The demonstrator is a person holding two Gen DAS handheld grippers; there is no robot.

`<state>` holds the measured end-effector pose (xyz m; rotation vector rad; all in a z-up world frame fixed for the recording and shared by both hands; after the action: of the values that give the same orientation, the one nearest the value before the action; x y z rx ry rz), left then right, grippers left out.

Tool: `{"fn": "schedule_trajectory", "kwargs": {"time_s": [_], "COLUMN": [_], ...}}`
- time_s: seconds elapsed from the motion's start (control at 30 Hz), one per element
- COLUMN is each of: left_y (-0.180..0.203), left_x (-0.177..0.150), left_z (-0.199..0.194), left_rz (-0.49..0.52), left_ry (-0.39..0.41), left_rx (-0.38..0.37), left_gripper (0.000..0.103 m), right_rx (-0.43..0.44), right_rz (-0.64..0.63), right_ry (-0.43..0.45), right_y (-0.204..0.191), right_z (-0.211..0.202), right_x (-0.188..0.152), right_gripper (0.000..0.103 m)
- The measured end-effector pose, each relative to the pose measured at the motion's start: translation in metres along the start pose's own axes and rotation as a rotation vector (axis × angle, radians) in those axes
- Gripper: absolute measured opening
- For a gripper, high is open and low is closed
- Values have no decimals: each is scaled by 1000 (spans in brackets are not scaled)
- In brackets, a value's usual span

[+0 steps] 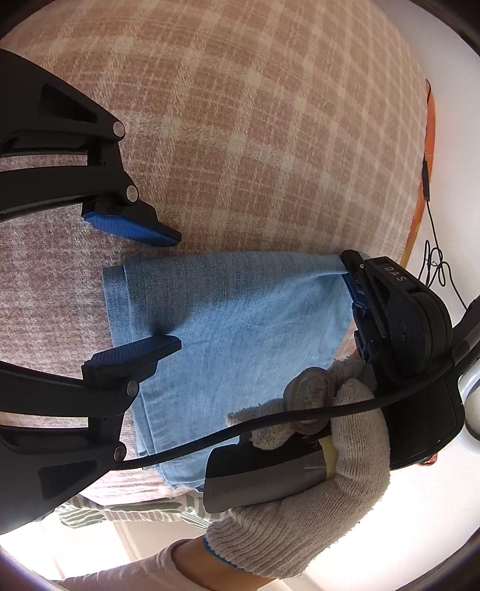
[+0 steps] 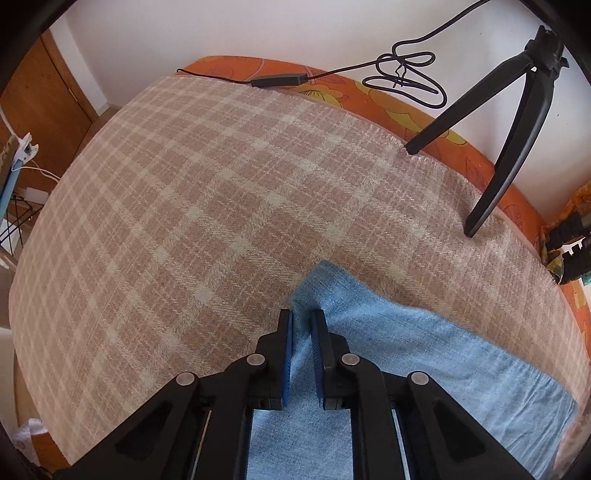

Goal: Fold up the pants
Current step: 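Grasp the folded edge with the right tool while the left tool grasps beside it, then lift the held edge and fold it over toward the waistband with both tools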

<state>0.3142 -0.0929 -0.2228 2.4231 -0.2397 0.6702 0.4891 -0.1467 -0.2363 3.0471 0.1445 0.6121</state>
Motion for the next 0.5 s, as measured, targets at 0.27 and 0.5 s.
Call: {"fn": "schedule_trajectory", "kwargs": {"time_s": [0.27,0.5], "left_y": [18,70], "left_x": [8,18], "left_z": [-5,-25], "left_rz": [41,172], "left_ry": [31,78], "left_rx": [0,-14], "left_gripper": [12,9], "right_rx": [82,150], "right_rz": [65,145], "right_ry": [76,151], "right_y": [17,40], "right_z": [-36,-78], "right_x": [-2,0], "right_gripper": [2,2]}}
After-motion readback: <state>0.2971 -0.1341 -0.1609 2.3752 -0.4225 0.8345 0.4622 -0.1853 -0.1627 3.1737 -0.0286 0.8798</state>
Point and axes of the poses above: each gripper's, at about its wrist camera, not at the fingertips, and z roughly the way its jaws point, y to its right, x to its top, the point moved 8 cm from there along z, roughly the way its jaws point, and after that the axes turned 3 degrees about y, right-handed, at the moved point
